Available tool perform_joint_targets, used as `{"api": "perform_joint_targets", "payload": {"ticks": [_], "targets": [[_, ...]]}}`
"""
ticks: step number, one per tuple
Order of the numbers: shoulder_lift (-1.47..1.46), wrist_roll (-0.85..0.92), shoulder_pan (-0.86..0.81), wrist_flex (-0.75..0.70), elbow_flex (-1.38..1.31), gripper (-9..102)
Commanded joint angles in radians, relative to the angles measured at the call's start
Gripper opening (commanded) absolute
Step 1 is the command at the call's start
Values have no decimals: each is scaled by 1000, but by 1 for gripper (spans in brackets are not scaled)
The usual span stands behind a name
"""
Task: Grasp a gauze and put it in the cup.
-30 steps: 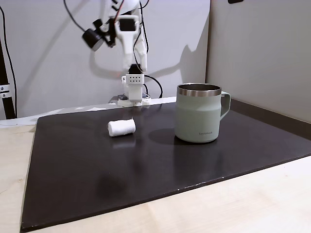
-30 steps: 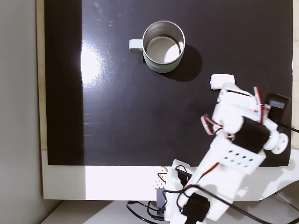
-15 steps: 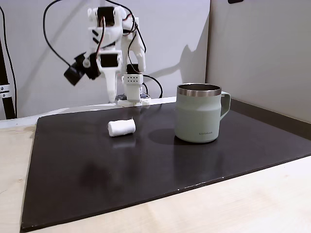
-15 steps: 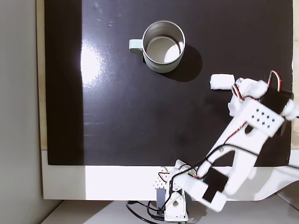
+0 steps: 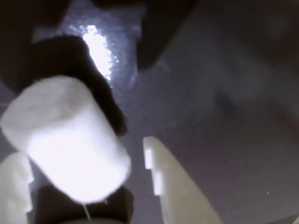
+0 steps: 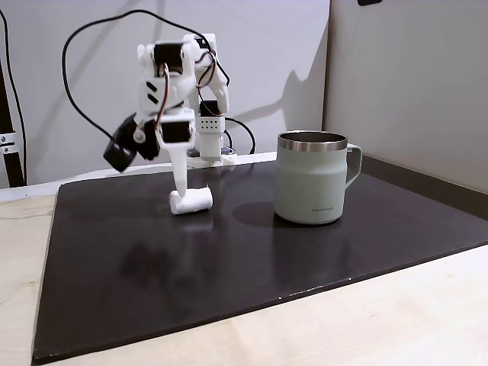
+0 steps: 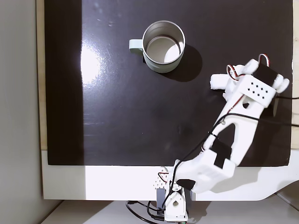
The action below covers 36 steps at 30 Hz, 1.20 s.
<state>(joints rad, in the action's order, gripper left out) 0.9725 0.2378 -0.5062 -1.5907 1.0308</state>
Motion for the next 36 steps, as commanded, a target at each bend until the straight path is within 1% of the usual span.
{"api": "perform_joint_targets", "payload": {"ticks": [1, 12, 17, 22, 24, 28, 29, 36], "targets": [[-29, -8, -5, -2, -91, 27], [-204, -12, 25, -58, -293, 29], [-291, -23, 35, -126, -431, 30], [-310, -26, 40, -146, -472, 29], [-321, -26, 38, -156, -494, 23], [-345, -29, 37, -193, -549, 3], [-347, -31, 37, -198, -555, 0], [-293, -31, 31, -207, -546, 0]]}}
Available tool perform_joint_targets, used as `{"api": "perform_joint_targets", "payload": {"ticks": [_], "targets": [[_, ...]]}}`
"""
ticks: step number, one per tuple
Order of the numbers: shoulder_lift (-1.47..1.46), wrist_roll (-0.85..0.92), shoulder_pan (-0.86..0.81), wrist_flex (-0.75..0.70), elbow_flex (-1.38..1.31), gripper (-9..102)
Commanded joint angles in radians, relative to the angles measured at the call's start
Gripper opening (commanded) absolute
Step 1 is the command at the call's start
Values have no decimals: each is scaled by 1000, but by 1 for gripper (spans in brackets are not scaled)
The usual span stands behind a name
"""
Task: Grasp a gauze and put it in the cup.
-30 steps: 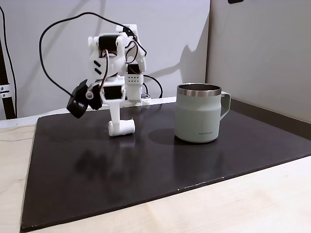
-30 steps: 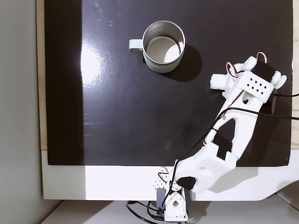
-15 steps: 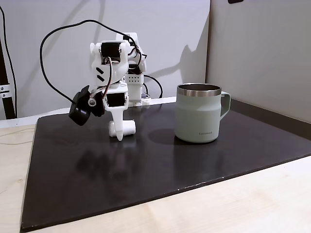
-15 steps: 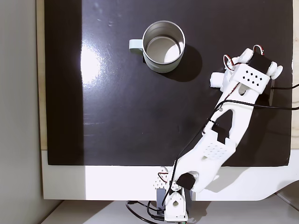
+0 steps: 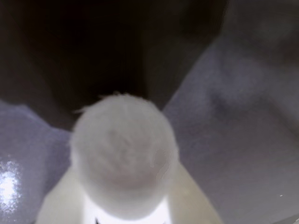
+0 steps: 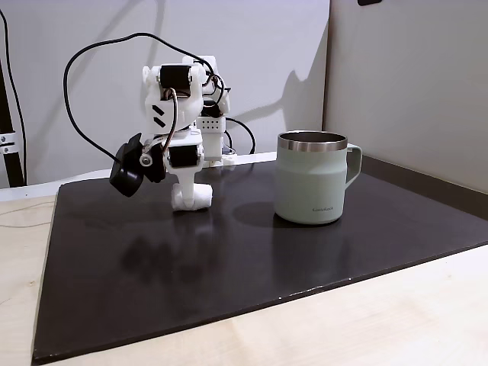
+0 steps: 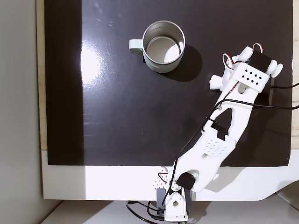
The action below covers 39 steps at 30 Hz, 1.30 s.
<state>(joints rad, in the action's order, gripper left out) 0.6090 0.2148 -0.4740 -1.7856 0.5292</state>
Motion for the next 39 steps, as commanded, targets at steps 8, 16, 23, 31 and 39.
{"api": "perform_joint_targets", "payload": {"ticks": [8, 16, 23, 31, 39], "targets": [[377, -3, 28, -15, 86, 0], [773, 8, 66, -17, 288, 0], [928, 8, 106, -17, 342, 0], [825, -94, 235, -17, 192, 0], [762, -219, 391, -17, 81, 0]]}}
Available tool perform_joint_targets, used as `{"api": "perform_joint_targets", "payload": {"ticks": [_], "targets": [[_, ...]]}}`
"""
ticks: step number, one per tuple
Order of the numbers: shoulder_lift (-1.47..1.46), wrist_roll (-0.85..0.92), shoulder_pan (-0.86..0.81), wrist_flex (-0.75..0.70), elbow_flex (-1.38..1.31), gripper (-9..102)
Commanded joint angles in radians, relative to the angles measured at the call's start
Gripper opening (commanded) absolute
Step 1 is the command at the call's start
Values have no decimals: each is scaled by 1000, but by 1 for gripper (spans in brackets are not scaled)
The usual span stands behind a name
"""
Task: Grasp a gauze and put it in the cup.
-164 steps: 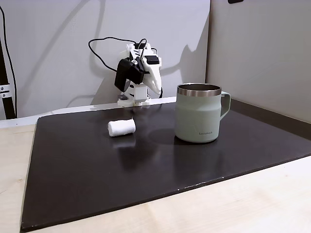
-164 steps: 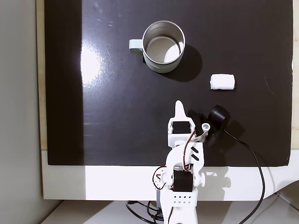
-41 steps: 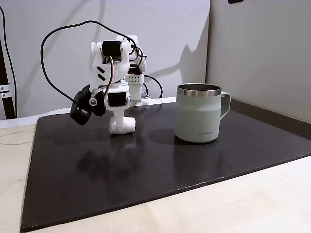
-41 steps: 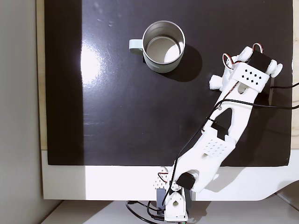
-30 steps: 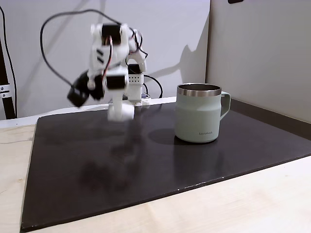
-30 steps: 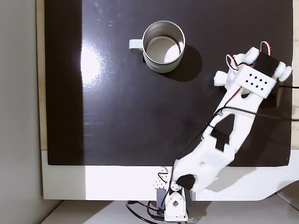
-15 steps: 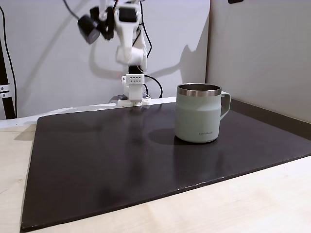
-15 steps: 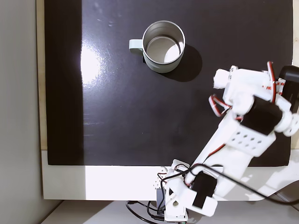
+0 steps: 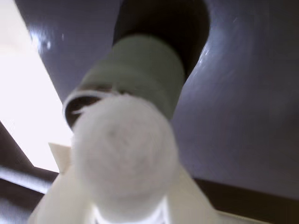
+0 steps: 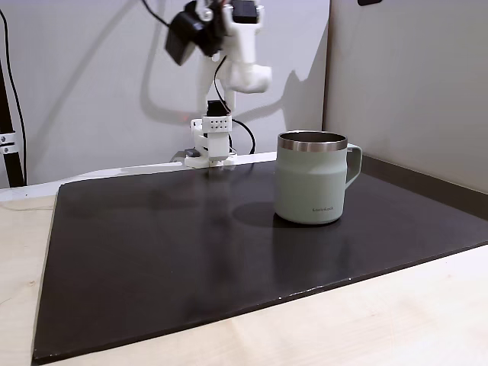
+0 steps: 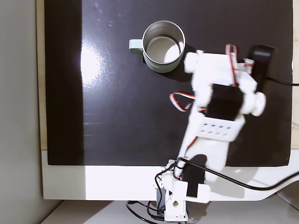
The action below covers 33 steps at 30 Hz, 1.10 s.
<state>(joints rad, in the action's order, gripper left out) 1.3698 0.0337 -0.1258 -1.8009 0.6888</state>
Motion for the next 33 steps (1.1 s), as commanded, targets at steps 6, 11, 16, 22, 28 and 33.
{"api": "perform_joint_targets", "payload": {"ticks": [6, 11, 16, 22, 28, 33], "targets": [[-100, -144, 138, 0, -216, 0], [-198, -229, 169, 3, -298, 0], [-278, -255, 163, 6, -296, 0], [-365, -267, 153, 11, -368, 0], [-394, -267, 183, 26, -385, 0], [-410, -264, 206, 35, -402, 0]]}}
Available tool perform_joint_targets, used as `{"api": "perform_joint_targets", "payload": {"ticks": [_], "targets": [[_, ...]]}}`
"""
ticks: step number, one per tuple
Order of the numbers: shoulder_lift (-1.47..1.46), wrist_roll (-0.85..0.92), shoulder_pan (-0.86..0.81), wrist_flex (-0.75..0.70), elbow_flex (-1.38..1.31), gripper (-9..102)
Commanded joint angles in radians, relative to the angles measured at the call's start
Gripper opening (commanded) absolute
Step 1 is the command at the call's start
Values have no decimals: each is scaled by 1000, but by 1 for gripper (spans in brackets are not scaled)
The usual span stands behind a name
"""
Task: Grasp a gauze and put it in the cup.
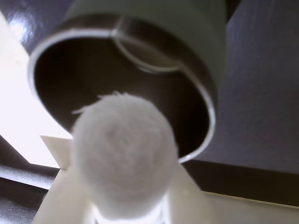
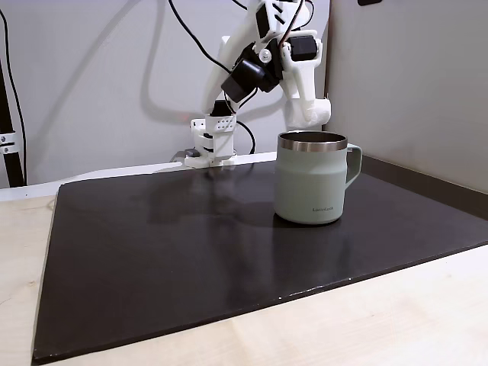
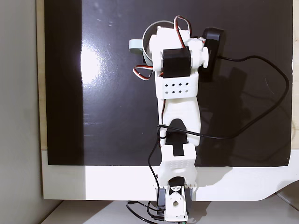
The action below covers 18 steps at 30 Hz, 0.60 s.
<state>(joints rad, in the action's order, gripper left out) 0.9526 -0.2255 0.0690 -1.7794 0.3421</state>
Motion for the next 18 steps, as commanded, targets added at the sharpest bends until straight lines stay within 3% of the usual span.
{"api": "perform_joint_targets", "payload": {"ticks": [1, 8, 15, 18], "targets": [[8, -5, 12, 15, -55, 0], [2, -5, 14, 20, -55, 2], [3, -3, 15, 17, -58, 29], [6, -2, 17, 15, -58, 33]]}}
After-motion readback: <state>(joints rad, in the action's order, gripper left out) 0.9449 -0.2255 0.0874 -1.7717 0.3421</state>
